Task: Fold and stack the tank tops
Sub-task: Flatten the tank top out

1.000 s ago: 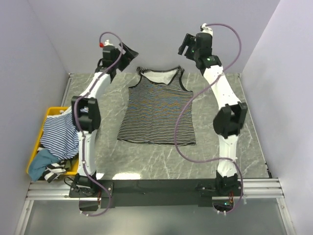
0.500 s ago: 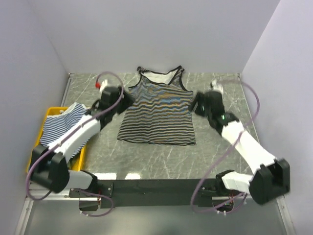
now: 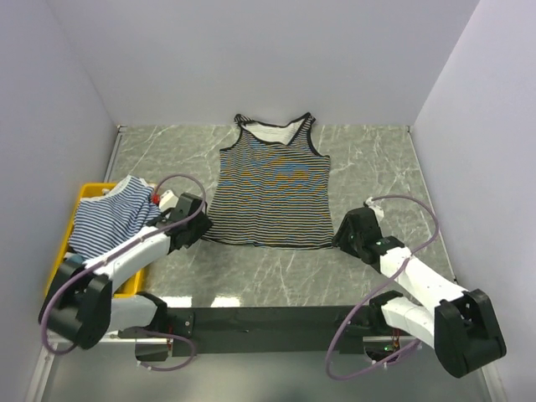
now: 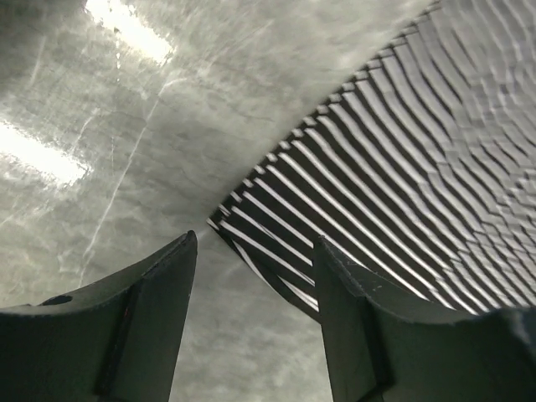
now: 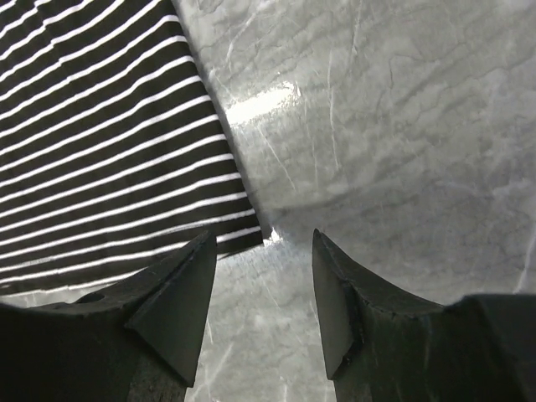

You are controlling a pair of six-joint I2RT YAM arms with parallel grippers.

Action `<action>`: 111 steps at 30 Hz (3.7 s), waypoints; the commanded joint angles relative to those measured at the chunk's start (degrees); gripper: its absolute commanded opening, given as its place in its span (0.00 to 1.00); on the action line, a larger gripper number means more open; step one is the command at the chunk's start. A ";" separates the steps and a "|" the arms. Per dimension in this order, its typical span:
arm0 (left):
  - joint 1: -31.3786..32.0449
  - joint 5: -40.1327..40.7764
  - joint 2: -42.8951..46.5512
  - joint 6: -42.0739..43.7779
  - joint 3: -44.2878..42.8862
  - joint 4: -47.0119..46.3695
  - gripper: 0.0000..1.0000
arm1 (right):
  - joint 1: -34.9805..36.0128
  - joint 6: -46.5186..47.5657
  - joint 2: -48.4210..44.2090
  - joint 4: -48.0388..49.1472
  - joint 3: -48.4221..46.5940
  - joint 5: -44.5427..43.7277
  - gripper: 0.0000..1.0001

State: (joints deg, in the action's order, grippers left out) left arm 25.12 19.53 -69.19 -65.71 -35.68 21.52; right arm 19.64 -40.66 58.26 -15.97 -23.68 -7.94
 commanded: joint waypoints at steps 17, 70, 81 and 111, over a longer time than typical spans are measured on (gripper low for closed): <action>-0.52 -1.86 -12.20 1.20 -2.03 -6.58 0.01 | 0.58 -1.79 12.67 -0.99 -8.57 -0.40 0.25; -0.07 -13.38 13.20 3.40 2.99 5.82 0.01 | 9.37 -13.92 3.00 -12.77 -7.08 -12.27 0.56; -0.16 -13.99 12.94 3.22 2.90 5.38 0.01 | 9.02 -14.53 10.28 -10.22 -7.43 -11.48 0.57; -0.16 -19.09 18.29 6.64 -0.68 5.90 0.01 | 7.87 -7.76 -9.73 -25.95 -14.19 -11.48 0.00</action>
State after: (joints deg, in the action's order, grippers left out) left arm 25.19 2.59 -53.15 -61.12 -32.38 27.79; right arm 27.70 -49.32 52.80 -36.45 -34.54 -18.63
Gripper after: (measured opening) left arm 0.024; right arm 0.010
